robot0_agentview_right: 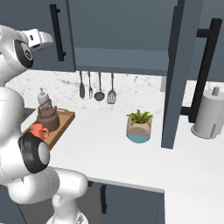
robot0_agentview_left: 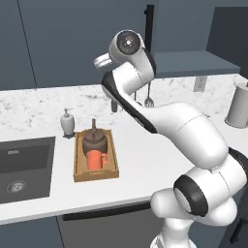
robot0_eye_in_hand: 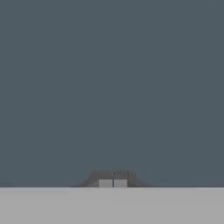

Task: Pick the kettle from the counter and place it on the tray. Then pick the mug from the cabinet and place it on the tray. Then close the cabinet doors.

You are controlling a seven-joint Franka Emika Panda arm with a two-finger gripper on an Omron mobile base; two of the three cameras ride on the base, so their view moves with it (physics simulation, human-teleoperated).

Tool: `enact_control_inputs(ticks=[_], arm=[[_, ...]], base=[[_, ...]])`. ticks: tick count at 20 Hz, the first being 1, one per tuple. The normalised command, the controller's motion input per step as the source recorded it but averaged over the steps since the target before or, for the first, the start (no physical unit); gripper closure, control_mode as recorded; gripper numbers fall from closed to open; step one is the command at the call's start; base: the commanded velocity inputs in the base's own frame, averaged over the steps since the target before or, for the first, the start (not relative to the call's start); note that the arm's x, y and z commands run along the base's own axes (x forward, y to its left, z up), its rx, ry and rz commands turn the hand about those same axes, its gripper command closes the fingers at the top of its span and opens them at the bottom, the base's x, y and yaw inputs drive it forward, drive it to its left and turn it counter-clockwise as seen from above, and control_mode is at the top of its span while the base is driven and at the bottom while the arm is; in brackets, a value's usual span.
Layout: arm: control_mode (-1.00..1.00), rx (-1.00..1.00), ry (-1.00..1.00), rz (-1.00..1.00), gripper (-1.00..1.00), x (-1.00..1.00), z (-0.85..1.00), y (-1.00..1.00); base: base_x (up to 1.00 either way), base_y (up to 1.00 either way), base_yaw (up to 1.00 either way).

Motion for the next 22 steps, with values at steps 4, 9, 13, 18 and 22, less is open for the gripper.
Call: enact_control_inputs(ticks=[4, 9, 13, 18, 22], arm=[[-1.00, -0.01, -0.04, 0.00, 1.00, 0.45, -0.70, 0.04], [-1.00, -0.03, -0.20, 0.00, 1.00, 0.37, -0.94, 0.00], [-1.00, -0.01, -0.24, 0.00, 1.00, 0.37, -0.74, -0.03], [-1.00, 0.00, 0.03, 0.00, 1.00, 0.56, -0.04, -0.16], [-1.00, 0.00, 0.08, 0.00, 1.00, 0.31, 0.00, -0.03]], base=[[0.00, 0.00, 0.00], [0.00, 0.00, 0.00], [0.00, 0.00, 0.00], [0.00, 0.00, 0.00], [0.00, 0.00, 0.00]])
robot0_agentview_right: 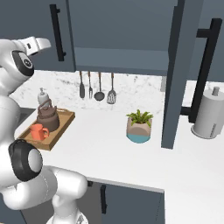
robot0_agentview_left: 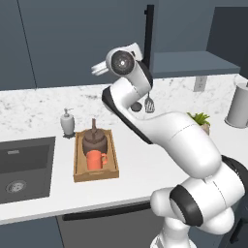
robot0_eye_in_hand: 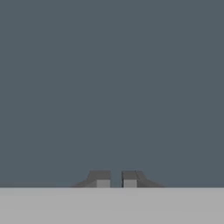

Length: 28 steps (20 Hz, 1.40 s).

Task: Pick the kettle from the counter and place it on the tray. Then pick the mug from the cabinet and place it on the tray. Then close the cabinet doors.

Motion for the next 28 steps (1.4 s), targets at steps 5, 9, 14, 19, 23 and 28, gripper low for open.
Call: enact_control_inputs(ticks=[5, 9, 14, 19, 23, 28], arm=[[-1.00, 0.00, 0.00, 0.00, 1.00, -0.18, -0.14, 0.00], [-1.00, 0.00, -0.06, -0.01, 1.00, -0.64, -0.17, 0.00], [-1.00, 0.01, -0.02, -0.02, 1.00, -0.97, -0.01, -0.11], [-1.00, 0.12, 0.00, -0.02, 1.00, -1.00, 0.01, -0.49], [-1.00, 0.21, 0.00, 0.00, 1.00, -0.98, 0.00, -0.54], [-1.00, 0.41, 0.06, -0.01, 1.00, -0.45, 0.00, -0.66]], base=[[0.00, 0.00, 0.00], [0.00, 0.00, 0.00], [0.00, 0.00, 0.00], [0.00, 0.00, 0.00], [0.00, 0.00, 0.00], [0.00, 0.00, 0.00]])
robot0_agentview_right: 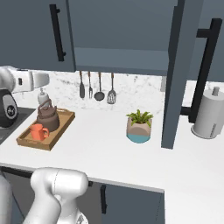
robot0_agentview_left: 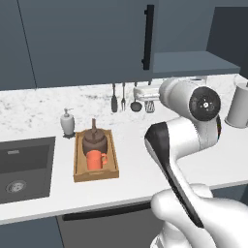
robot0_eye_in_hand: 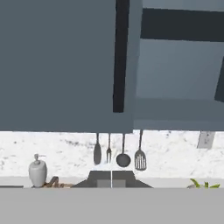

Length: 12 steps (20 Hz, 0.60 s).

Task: Pick the kettle from the counter and place it on the tray. Then pick the mug from the cabinet and place it on the tray. Then close the cabinet doors.

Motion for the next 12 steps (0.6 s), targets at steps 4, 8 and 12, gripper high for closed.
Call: enact_control_inputs(ticks=[4, 8, 12], arm=[[-1.00, 0.67, -0.02, -0.03, 1.00, -0.04, -0.06, -0.78], [-1.00, 0.84, 0.00, -0.09, 1.00, -0.16, -0.13, -0.84], [-1.00, 0.88, -0.04, -0.08, 1.00, -0.14, -0.42, -0.53]], base=[[0.00, 0.00, 0.00], [0.00, 0.00, 0.00], [0.00, 0.00, 0.00]])
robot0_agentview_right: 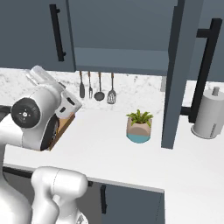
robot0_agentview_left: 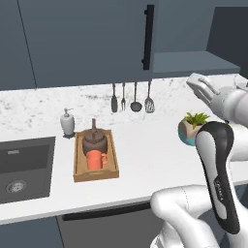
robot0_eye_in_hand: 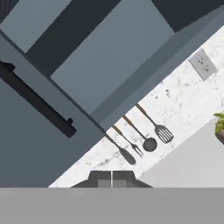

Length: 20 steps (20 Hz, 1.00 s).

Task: Pick the kettle from the counter and place it on the tray. Then pick the mug from the cabinet and place it on the tray. Then close the cabinet doors.

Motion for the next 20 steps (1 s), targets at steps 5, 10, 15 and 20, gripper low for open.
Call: enact_control_inputs(ticks=[5, 10, 15, 20], arm=[[-1.00, 0.73, 0.00, -0.08, 1.00, -0.19, -0.29, -0.41], [-1.00, 0.25, 0.00, -0.05, 1.00, -0.02, -0.13, -0.56], [-1.00, 0.11, 0.00, -0.04, 1.00, 0.00, -0.03, -0.41], [-1.00, 0.10, 0.01, -0.02, 1.00, 0.00, -0.19, -0.30]], base=[[0.00, 0.00, 0.00], [0.00, 0.00, 0.00], [0.00, 0.00, 0.00], [0.00, 0.00, 0.00]])
